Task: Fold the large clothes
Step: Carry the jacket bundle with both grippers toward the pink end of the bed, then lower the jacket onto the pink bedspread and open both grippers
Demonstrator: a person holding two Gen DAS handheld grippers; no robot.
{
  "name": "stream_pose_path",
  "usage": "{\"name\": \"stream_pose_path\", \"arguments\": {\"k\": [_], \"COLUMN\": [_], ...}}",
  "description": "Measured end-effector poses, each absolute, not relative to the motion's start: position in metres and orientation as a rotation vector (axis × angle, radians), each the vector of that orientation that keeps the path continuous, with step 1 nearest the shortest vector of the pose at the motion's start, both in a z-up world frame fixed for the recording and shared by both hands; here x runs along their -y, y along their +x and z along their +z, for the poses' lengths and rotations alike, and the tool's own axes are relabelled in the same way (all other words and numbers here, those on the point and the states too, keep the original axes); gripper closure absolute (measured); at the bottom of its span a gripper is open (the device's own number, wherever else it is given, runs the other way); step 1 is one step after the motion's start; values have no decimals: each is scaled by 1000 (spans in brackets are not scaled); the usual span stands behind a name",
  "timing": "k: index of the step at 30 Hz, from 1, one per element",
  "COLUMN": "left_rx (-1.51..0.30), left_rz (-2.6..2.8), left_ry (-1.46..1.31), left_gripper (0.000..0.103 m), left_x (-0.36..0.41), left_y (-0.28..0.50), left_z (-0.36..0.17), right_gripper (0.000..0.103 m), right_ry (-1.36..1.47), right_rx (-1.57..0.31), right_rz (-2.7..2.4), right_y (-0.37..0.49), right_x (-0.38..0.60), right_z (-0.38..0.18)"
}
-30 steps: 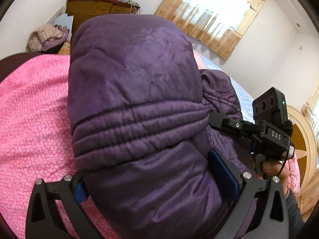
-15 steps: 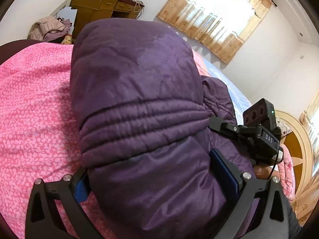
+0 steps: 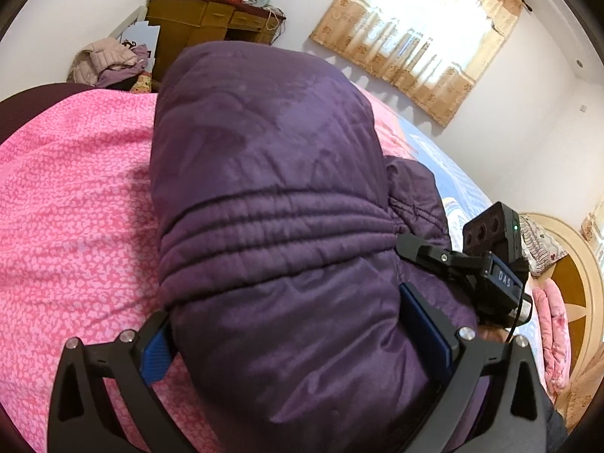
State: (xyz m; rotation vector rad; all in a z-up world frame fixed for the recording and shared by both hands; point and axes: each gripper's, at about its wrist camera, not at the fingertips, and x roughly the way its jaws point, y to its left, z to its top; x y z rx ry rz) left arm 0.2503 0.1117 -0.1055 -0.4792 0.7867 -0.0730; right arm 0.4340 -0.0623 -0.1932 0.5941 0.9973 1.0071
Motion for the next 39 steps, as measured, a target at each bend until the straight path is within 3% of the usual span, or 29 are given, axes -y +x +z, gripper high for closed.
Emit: {"name": "stream_pose_path", "arguments": {"k": [8, 13, 22, 32, 39], "left_rx": [-766, -690, -622, -513, -439], "left_rz": [-98, -56, -24, -4, -20], "left_ry": [-497, -361, -213, -118, -84], "left_gripper": [0, 0, 0, 0, 0], "left_x": [-121, -118, -108, -101, -90], "left_y": [227, 205, 178, 145, 124], "left_z": [-99, -75, -52, -19, 6], "right_gripper": [18, 17, 17, 17, 16], "right_ry": [658, 755, 789, 365, 164], "right_rx": [-1014, -1014, -889, -629, -515], "right_rz": [1019, 1004, 736, 492, 458], "right_y": [425, 415, 371, 253, 201], "right_x": [87, 115, 197, 168, 123], "right_z": [-200, -200, -160, -38, 2]}}
